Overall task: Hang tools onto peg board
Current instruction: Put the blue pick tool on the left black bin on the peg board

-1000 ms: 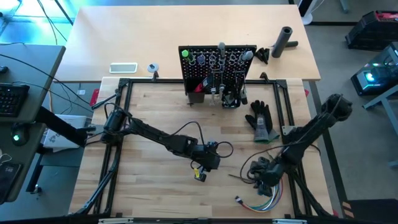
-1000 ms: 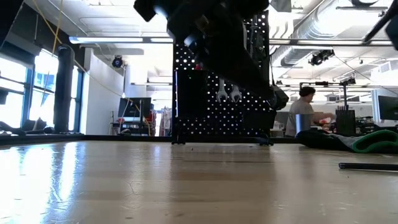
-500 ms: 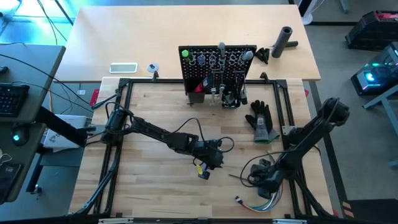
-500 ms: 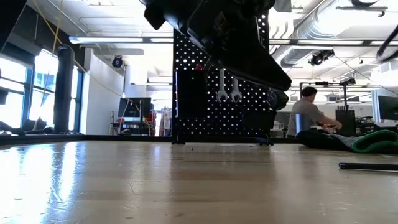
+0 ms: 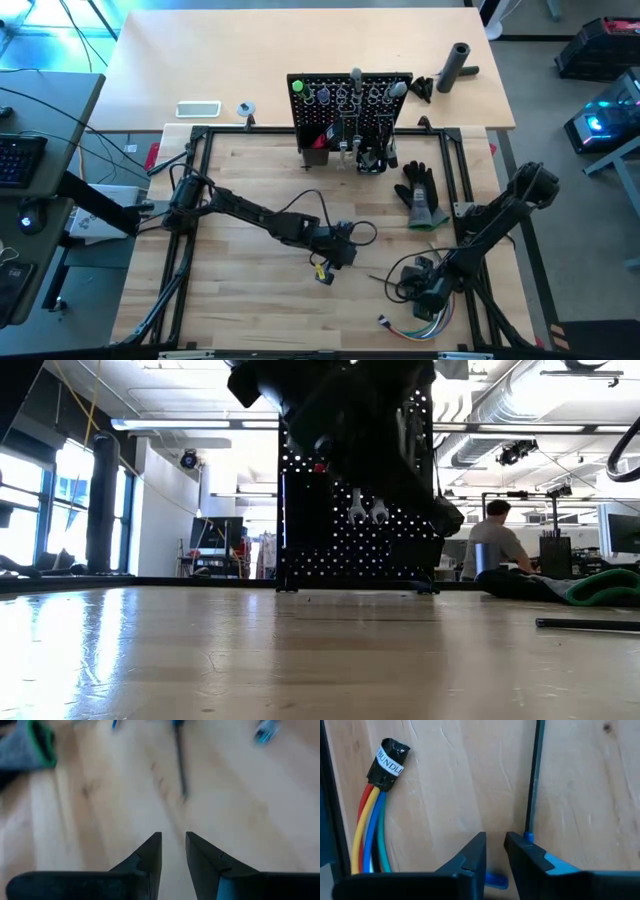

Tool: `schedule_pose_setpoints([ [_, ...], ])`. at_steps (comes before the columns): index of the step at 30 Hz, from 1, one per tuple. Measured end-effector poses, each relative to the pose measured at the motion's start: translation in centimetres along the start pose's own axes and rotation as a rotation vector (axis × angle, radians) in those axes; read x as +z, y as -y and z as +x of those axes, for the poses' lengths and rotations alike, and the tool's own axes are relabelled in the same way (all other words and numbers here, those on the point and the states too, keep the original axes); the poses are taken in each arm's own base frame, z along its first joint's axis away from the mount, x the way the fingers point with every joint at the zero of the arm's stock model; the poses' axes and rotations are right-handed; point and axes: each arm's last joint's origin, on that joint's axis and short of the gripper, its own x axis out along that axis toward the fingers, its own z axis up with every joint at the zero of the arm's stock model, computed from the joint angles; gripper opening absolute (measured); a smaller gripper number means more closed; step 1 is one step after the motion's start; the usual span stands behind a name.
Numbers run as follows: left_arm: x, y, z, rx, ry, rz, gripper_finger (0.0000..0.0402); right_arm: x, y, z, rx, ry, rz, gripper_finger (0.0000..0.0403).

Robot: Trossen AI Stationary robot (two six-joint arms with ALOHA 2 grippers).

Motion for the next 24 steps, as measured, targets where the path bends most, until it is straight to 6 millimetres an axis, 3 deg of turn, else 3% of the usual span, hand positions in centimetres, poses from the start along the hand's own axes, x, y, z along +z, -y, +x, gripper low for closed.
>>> schedule_pose_setpoints([
  [9,-2.0,-1.7,-0.2,0.034,-0.168,-0.041,0.0078,1.2,0.1,0.0,-0.003,0.052,-0.093,0.0007],
  [17,-1.8,-1.8,-0.1,0.036,-0.146,-0.041,0.0078,2.5,-1.5,-1.8,-0.095,0.018,-0.146,0.0005],
  [24,-1.8,-1.8,-0.1,0.022,-0.14,-0.043,0.0078,1.5,-1.4,-2.2,-0.145,-0.051,-0.127,0.0005],
])
